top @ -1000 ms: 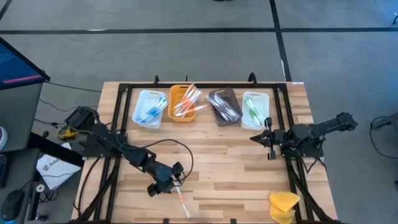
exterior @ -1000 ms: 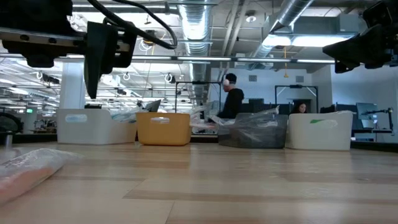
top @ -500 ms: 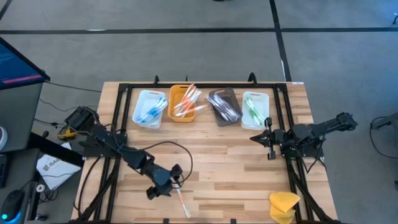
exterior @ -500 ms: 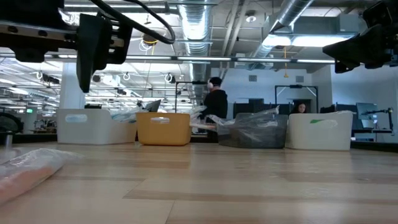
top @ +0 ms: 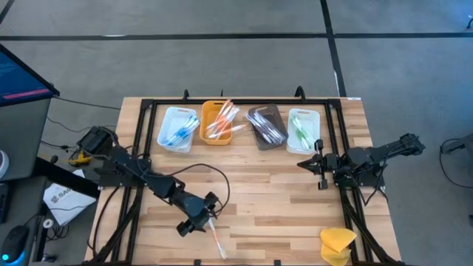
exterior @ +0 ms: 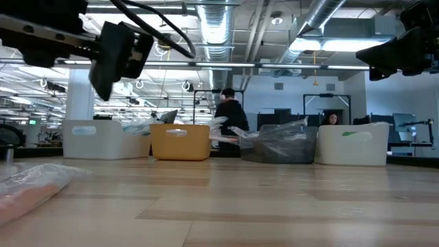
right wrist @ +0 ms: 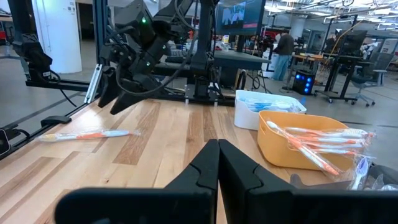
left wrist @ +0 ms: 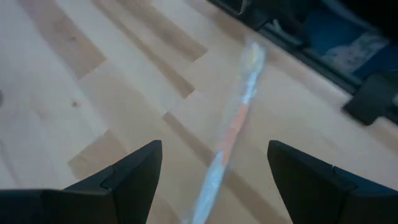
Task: Pick & Place Toothbrushes
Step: Put the orange toothbrush into the yellow bin
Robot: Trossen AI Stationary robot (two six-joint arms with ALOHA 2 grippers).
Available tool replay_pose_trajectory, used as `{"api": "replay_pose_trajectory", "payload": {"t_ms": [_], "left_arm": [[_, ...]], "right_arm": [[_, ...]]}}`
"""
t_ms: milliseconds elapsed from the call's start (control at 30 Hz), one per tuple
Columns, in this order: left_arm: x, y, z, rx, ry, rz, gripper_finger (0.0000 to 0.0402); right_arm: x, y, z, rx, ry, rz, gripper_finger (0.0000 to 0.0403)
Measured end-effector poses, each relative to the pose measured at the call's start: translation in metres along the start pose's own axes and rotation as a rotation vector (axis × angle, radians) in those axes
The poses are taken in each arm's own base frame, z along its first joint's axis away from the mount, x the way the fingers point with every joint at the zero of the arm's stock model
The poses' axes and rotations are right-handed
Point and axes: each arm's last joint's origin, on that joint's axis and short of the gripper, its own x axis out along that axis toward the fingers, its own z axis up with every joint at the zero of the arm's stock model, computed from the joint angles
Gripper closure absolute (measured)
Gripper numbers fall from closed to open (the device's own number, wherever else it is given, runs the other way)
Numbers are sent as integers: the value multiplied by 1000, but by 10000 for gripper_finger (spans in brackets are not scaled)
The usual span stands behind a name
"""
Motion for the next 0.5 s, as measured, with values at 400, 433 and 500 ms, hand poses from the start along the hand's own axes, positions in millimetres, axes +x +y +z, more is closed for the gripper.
{"api": "replay_pose_trajectory", "payload": {"t_ms": [400, 433, 500], "left_arm": [[13, -2, -8, -105, 28, -52, 116], [17, -3, -9, -102, 29, -55, 116], [25, -5, -13, -101, 38, -65, 116]], "right_arm": [[0, 0, 0, 0, 0, 0, 403], [0, 0, 0, 0, 0, 0, 403], [0, 0, 0, 0, 0, 0, 403]]}}
